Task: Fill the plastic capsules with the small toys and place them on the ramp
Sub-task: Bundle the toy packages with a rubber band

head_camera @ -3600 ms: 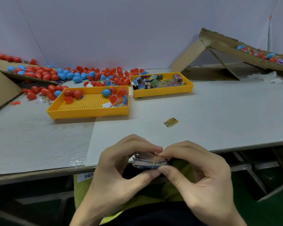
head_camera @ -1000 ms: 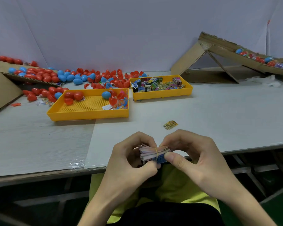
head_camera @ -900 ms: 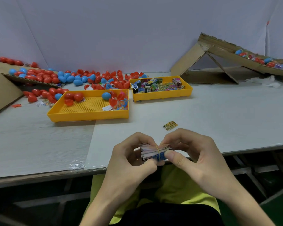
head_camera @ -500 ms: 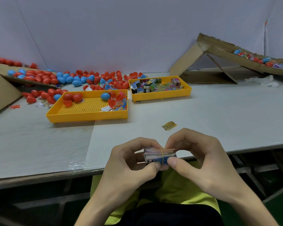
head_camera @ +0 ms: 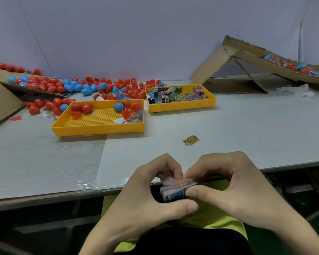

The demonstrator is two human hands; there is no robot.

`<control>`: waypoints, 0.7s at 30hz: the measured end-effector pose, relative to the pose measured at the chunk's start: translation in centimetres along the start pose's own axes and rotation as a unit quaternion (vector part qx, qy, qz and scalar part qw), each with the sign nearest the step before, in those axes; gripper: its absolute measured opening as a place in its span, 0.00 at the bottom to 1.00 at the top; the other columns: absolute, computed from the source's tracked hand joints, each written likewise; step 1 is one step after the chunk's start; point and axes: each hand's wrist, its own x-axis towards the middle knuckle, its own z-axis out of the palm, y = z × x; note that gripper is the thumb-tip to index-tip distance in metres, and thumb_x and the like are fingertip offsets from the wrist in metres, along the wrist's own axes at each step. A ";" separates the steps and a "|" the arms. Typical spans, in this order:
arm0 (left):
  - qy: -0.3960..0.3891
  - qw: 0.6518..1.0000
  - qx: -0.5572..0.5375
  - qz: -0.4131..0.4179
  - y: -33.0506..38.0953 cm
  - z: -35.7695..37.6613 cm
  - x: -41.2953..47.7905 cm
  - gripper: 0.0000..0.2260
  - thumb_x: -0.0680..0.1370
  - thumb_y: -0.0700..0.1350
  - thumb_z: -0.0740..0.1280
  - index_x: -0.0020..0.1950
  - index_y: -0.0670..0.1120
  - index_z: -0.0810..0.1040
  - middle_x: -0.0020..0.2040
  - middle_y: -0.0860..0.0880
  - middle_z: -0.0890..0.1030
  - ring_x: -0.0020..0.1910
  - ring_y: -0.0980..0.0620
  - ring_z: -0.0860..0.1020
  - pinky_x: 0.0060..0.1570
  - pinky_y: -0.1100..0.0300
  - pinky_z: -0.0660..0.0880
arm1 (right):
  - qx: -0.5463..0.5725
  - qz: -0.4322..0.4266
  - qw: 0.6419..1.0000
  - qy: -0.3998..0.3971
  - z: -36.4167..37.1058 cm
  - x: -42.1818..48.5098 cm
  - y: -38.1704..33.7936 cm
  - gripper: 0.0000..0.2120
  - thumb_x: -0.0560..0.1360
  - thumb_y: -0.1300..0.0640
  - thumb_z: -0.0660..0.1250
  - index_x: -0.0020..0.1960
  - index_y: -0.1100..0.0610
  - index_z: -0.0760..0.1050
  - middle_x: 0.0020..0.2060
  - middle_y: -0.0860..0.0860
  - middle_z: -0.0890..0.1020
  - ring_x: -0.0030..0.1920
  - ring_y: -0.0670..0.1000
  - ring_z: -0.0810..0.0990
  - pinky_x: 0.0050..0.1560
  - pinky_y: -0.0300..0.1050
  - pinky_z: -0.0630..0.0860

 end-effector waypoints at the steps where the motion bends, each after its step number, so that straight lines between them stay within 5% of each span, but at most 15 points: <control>1: 0.006 1.000 0.024 0.008 0.1 -0.2 0.1 0.13 0.66 0.55 0.77 0.43 0.55 0.75 0.41 0.54 0.81 0.41 0.58 0.77 0.41 0.70 0.70 | -0.001 0.000 1.000 -0.009 0.0 0.0 -0.2 0.07 0.68 0.55 0.76 0.43 0.44 0.84 0.39 0.41 0.86 0.42 0.44 0.85 0.44 0.32 0.77; 10: 0.004 0.996 0.057 0.064 0.5 -0.5 0.4 0.10 0.65 0.38 0.73 0.39 0.49 0.75 0.36 0.49 0.77 0.34 0.56 0.72 0.34 0.69 0.66 | 0.020 0.002 0.999 -0.045 -0.2 0.4 -0.7 0.08 0.68 0.53 0.77 0.44 0.42 0.84 0.40 0.42 0.86 0.43 0.46 0.85 0.45 0.40 0.81; 16: 0.014 0.997 -0.008 0.082 0.1 0.4 0.1 0.08 0.62 0.45 0.64 0.38 0.47 0.69 0.34 0.45 0.69 0.33 0.46 0.66 0.32 0.54 0.60 | 0.032 0.002 0.998 -0.049 0.1 0.5 -0.8 0.07 0.69 0.54 0.77 0.45 0.44 0.84 0.40 0.43 0.86 0.44 0.46 0.86 0.47 0.43 0.81; 21: 0.022 0.993 -0.051 0.102 -0.4 0.9 0.1 0.09 0.61 0.46 0.62 0.38 0.47 0.65 0.35 0.44 0.64 0.34 0.46 0.61 0.33 0.52 0.56 | 0.046 0.004 0.998 -0.049 0.2 0.4 -0.7 0.07 0.69 0.53 0.77 0.46 0.46 0.85 0.41 0.44 0.86 0.44 0.47 0.86 0.46 0.43 0.82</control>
